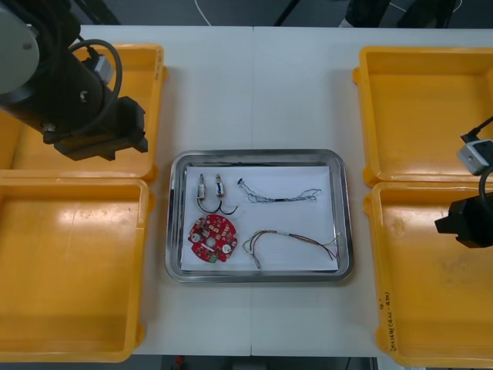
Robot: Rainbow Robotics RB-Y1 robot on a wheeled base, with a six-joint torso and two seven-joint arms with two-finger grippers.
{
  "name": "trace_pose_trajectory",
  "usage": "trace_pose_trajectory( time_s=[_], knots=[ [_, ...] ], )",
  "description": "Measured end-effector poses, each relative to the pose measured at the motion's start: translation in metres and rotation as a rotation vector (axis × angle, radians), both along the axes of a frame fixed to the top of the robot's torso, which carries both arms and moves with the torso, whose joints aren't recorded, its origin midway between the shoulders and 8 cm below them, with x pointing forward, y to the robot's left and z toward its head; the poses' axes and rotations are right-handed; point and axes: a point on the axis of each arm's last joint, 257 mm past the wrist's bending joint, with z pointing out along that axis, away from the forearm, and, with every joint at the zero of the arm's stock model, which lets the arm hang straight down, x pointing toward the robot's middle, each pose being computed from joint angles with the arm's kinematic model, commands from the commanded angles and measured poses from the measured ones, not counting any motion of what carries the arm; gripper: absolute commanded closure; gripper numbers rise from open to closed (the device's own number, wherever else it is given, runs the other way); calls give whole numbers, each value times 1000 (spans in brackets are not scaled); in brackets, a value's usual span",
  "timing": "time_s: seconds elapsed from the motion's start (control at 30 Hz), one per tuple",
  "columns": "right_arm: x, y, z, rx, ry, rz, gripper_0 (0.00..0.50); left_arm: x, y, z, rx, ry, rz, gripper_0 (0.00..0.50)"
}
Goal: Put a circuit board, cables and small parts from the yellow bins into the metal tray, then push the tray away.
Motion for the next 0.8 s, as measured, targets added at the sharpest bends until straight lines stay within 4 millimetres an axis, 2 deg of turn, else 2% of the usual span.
trace_pose_trajectory(
  time_s=[0.17, 0.4, 0.6, 0.8],
  knots=[
    [9, 40, 12, -38, -33, 131, 0, -4, 29, -3, -16, -2, 38, 0],
    [13, 95, 14, -82, -42, 311, 0, -10, 66, -9, 38, -11, -26, 0],
    [3, 138, 6, -127, -21, 467, 0, -18, 94, -16, 48, -1, 3, 0],
    [-13, 172, -9, -179, 15, 608, 0, -26, 115, -24, 48, 13, 37, 0]
  ],
)
